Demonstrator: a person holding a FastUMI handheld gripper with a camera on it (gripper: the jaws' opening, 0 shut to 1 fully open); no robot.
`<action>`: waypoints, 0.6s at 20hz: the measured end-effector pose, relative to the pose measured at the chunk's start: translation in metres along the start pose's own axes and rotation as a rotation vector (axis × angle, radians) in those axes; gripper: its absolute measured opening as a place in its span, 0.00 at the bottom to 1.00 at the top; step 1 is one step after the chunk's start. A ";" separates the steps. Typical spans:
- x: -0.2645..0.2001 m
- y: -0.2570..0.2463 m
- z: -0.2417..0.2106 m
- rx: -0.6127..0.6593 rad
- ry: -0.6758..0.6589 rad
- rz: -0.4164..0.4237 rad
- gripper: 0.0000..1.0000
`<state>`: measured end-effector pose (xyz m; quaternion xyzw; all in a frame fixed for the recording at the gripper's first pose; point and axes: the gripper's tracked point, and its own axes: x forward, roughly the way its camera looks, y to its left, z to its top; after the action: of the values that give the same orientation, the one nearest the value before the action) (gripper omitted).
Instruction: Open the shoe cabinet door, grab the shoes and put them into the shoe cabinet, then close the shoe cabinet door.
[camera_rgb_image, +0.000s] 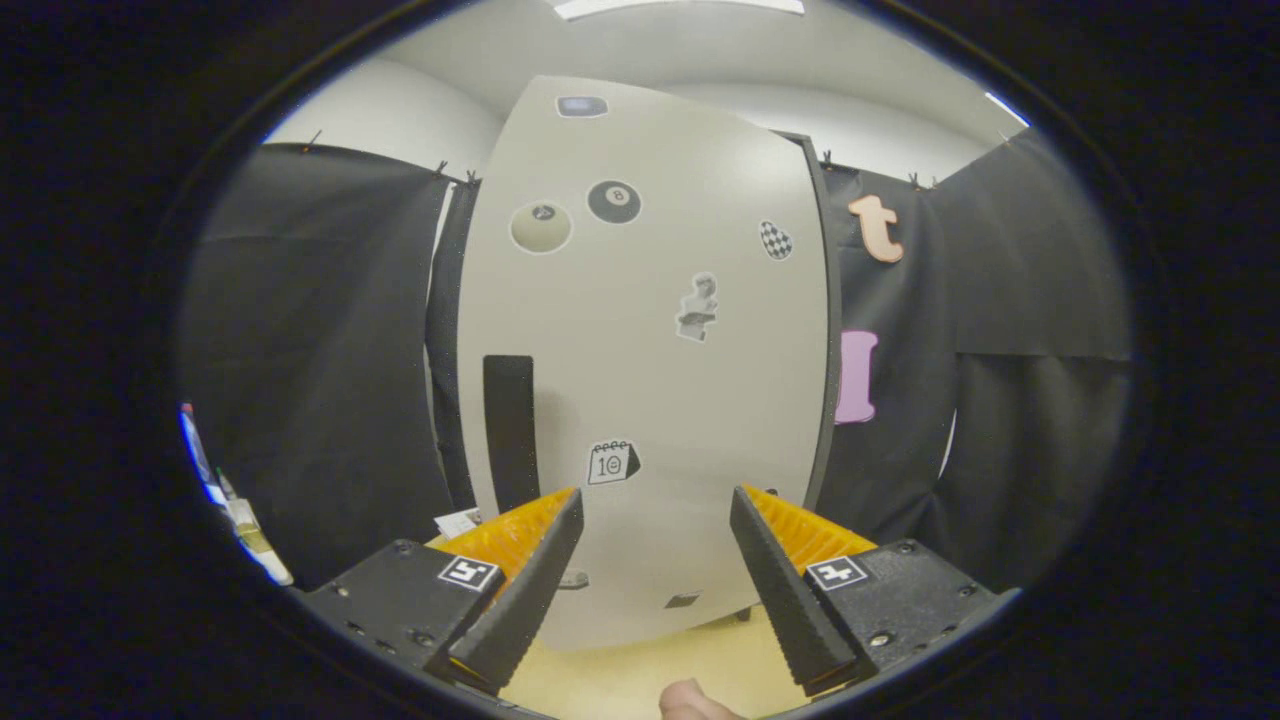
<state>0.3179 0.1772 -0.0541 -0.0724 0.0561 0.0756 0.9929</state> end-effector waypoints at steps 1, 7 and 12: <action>-0.006 0.003 -0.001 -0.004 0.000 -0.001 0.97; -0.051 0.011 -0.025 0.127 0.031 -0.050 0.97; -0.085 0.010 -0.029 0.054 -0.029 -0.070 0.97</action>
<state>0.2296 0.1708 -0.0737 -0.0464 0.0413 0.0402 0.9973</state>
